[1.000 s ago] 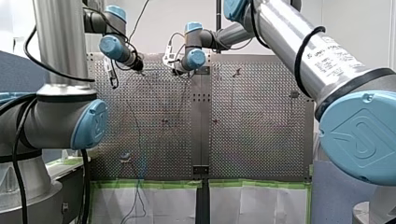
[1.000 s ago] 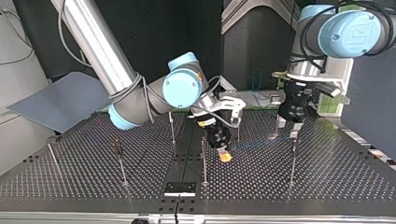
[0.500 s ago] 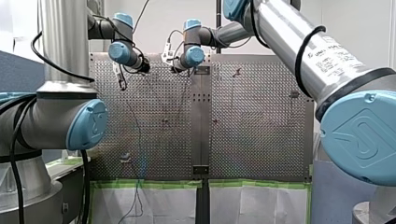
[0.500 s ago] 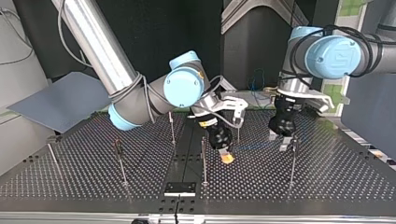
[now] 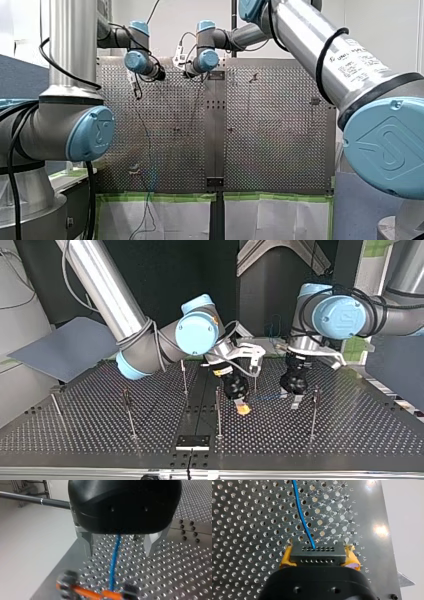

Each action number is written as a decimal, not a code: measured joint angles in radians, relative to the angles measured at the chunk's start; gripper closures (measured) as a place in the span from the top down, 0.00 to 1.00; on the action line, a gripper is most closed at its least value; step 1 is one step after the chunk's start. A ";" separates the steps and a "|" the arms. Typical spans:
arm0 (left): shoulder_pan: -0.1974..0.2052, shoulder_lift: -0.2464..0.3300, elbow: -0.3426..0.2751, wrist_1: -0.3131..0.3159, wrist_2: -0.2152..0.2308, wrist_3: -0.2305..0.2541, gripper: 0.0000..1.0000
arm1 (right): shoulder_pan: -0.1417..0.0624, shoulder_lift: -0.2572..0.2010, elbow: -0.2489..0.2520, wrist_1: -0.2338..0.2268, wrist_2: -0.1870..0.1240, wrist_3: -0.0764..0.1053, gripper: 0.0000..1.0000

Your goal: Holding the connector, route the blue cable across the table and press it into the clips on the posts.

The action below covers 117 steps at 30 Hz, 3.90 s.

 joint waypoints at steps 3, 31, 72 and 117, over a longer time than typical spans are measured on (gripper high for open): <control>-0.003 -0.010 0.001 0.014 -0.018 -0.008 0.93 | 0.000 0.000 0.000 0.003 0.000 0.000 0.00; -0.039 -0.011 -0.081 0.018 -0.198 0.009 0.02 | 0.018 0.000 0.054 0.027 0.003 -0.002 0.00; -0.095 -0.113 -0.434 0.288 -0.239 -0.007 0.02 | 0.032 0.000 0.400 -0.033 0.005 -0.021 0.00; -0.064 -0.330 -0.322 0.487 -0.118 -0.067 0.02 | -0.040 0.036 0.472 -0.124 -0.086 0.008 0.00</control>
